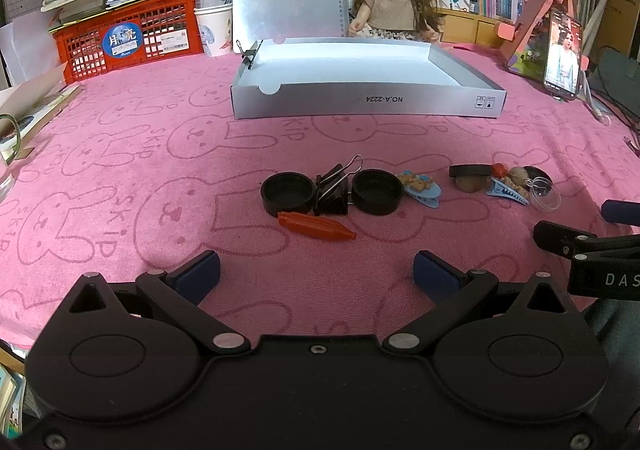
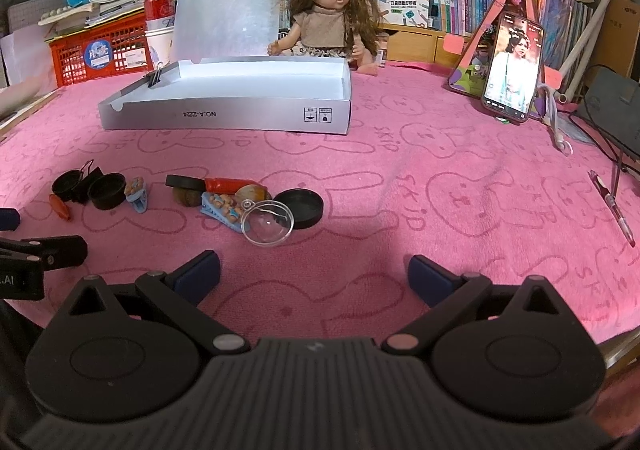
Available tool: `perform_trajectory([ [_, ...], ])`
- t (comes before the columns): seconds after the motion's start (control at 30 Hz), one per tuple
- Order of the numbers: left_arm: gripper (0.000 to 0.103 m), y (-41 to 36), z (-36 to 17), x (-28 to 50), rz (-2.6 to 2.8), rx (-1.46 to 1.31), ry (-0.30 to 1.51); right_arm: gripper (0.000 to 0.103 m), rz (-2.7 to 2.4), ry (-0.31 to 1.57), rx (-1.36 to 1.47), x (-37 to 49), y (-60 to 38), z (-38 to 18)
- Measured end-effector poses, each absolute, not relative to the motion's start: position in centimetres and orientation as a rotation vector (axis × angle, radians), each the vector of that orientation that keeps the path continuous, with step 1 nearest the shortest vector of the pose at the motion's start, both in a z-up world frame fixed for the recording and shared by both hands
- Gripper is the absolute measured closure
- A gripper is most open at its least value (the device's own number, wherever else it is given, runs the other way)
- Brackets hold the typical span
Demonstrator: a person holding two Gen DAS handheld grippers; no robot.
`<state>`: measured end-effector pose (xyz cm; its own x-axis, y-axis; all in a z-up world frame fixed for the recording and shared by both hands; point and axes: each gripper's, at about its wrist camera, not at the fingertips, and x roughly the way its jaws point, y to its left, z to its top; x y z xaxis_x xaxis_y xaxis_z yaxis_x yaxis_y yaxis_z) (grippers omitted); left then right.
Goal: Organize rigid objects
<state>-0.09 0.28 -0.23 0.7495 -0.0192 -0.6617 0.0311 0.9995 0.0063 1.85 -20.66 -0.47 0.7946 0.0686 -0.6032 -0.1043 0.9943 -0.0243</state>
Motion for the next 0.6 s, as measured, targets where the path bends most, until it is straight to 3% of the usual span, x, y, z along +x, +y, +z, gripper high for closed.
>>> perform_trajectory([
  [0.33, 0.019, 0.8, 0.4, -0.1, -0.048, -0.005, 0.707, 0.011, 0.145, 0.556, -0.084, 0.9, -20.2, 0.3],
  [0.6, 0.055, 1.0, 0.9, -0.3, -0.098, -0.053, 0.690, 0.034, 0.162, 0.533, -0.065, 1.1, -20.2, 0.7],
])
